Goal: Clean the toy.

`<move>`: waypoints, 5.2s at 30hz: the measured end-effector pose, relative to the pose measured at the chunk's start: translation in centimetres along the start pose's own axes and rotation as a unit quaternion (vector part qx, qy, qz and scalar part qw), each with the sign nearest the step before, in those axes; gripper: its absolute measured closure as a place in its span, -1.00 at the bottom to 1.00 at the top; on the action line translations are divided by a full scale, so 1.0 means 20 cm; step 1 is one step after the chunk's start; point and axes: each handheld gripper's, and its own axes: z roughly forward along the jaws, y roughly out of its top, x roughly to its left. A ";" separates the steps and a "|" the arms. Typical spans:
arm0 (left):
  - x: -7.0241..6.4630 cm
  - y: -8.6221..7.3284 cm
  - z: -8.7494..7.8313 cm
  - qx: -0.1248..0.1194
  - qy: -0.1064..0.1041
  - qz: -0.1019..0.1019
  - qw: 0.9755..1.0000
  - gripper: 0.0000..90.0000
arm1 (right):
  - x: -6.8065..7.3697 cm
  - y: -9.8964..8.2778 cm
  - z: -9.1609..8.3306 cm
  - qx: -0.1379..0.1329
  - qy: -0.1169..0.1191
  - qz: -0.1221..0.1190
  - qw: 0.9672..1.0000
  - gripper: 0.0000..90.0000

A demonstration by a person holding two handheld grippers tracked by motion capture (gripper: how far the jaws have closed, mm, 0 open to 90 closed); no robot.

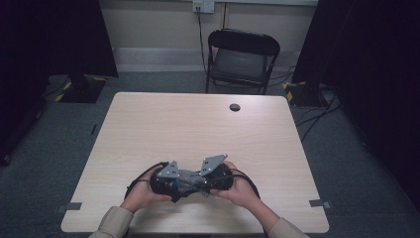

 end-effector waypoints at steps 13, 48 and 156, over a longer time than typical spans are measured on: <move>0.00 0.00 0.00 0.002 0.002 -0.001 1.000 -0.49 | -0.08 -0.14 -0.18 0.010 -0.047 0.032 0.998 0.58; -0.01 0.07 0.07 0.017 0.001 0.000 1.000 -0.47 | -0.09 -0.24 -0.17 0.000 -0.049 0.058 0.997 0.58; 0.12 0.15 -0.19 -0.104 0.046 -0.082 0.990 -0.45 | 0.08 -0.08 -0.21 -0.065 -0.026 0.024 0.997 0.59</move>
